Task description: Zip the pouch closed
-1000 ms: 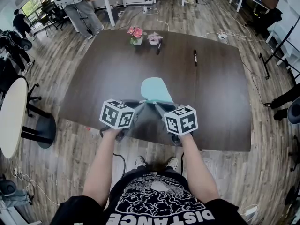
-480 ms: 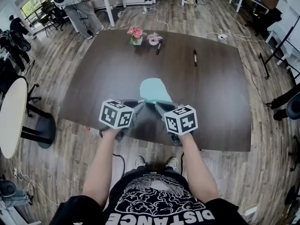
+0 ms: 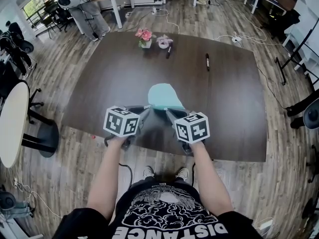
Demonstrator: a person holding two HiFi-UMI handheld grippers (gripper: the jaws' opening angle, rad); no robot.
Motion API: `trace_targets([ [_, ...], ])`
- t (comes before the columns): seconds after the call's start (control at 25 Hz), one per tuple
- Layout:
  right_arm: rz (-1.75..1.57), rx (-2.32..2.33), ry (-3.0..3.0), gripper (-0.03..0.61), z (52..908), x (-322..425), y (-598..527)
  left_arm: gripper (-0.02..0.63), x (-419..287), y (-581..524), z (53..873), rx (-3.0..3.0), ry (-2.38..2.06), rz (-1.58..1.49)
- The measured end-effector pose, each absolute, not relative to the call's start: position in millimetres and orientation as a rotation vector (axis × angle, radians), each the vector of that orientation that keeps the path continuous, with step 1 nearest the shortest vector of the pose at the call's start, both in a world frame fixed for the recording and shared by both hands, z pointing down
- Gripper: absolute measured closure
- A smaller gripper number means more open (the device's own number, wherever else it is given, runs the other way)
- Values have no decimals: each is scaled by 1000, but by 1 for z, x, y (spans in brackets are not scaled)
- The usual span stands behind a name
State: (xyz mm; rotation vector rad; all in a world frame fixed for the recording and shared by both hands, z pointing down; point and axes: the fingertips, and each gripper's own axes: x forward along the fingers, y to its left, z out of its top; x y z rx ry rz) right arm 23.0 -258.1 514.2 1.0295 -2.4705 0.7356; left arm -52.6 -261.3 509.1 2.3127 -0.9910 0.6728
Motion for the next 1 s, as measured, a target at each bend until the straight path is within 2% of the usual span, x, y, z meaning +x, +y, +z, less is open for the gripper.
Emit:
trace_targets([
  [1.0, 734, 1097, -2426, 571, 519, 40, -264, 595, -79, -269, 517, 2234, -1124, 627],
])
